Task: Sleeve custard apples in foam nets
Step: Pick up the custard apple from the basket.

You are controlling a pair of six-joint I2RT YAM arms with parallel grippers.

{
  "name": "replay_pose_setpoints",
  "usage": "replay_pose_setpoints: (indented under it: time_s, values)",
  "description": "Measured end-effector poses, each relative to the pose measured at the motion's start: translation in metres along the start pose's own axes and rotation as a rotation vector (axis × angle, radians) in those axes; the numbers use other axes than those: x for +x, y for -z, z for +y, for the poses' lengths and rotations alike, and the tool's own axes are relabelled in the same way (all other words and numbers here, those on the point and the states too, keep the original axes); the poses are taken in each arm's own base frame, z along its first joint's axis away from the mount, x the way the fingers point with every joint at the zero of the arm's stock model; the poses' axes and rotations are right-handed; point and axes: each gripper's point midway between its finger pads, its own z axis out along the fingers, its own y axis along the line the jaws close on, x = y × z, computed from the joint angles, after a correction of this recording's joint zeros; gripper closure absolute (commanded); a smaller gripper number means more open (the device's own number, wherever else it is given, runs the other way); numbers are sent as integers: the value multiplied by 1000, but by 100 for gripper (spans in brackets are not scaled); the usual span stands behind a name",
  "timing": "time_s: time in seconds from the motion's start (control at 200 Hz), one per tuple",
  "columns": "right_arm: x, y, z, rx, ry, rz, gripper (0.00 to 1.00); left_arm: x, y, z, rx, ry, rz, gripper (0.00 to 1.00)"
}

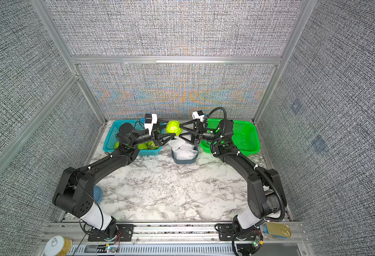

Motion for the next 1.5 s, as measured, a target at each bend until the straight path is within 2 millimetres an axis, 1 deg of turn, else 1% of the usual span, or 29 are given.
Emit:
replay_pose_setpoints:
  time_s: [0.18, 0.36, 0.605, 0.74, 1.15, 1.255, 1.355, 1.501]
  values:
    - [-8, -2, -1, 1, 15, -24, 1, 2, -5, -3, 11, 7, -6, 34]
    - [-10, -11, -3, -3, 3, -24, 2, 3, -8, -4, 3, 0, -19, 34]
    - [-12, -14, -6, -7, -16, -36, 16, 0, -11, -2, -19, -24, -46, 33]
    - [-13, -15, -6, -13, -23, -37, 18, 0, -13, -1, -31, -37, -55, 34]
    - [-13, -17, -5, -1, -12, -31, 16, 2, -17, -3, -42, -63, -53, 33]
    - [-14, -17, -6, 11, -8, -31, 19, 3, -17, -3, -42, -62, -53, 33]
    - [-13, -17, -5, 21, 5, -29, 23, 2, -17, -4, -41, -65, -56, 28]
    - [-13, -16, -4, 59, 30, -26, 24, 2, -15, -6, -51, -72, -54, 19]
